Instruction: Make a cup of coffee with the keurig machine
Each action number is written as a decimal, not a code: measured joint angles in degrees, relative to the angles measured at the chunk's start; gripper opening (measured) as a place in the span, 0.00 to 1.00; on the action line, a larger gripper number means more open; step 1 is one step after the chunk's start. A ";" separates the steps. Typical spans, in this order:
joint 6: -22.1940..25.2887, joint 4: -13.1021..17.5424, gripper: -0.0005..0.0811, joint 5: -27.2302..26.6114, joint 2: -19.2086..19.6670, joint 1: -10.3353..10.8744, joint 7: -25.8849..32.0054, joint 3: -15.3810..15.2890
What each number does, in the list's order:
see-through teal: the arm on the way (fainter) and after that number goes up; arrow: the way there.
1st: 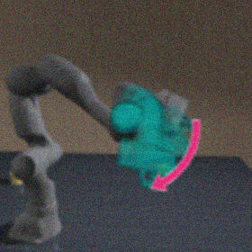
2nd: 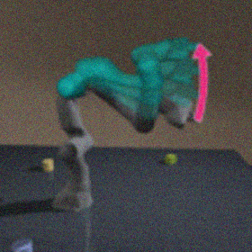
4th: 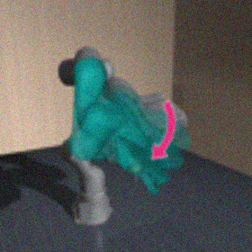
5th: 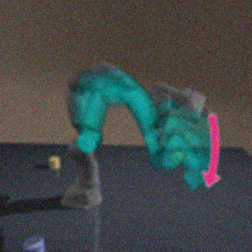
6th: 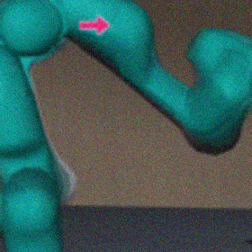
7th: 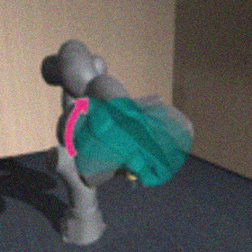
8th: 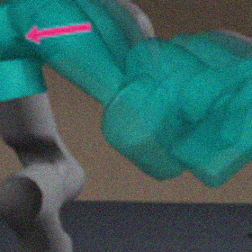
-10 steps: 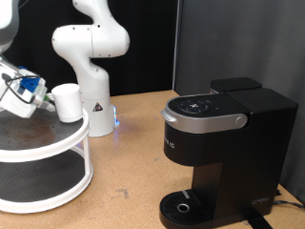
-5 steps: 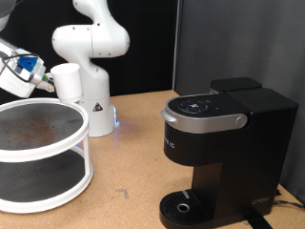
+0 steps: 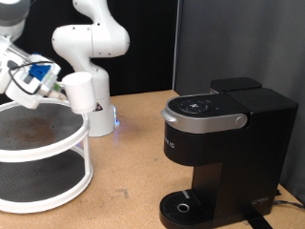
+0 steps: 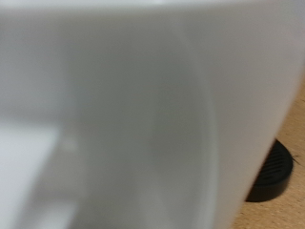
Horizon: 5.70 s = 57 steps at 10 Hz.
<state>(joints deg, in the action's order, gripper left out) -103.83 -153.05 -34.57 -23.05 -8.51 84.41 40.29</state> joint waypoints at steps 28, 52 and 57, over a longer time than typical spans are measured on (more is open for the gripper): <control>-33.73 5.75 0.08 -46.35 28.58 15.85 9.53 -21.50; -37.03 13.14 0.40 -69.77 42.63 18.88 23.56 -31.38; -31.13 8.54 0.96 -58.55 38.06 15.66 17.72 -28.43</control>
<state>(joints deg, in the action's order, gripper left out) -134.96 -144.51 -93.12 15.01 7.14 102.13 11.85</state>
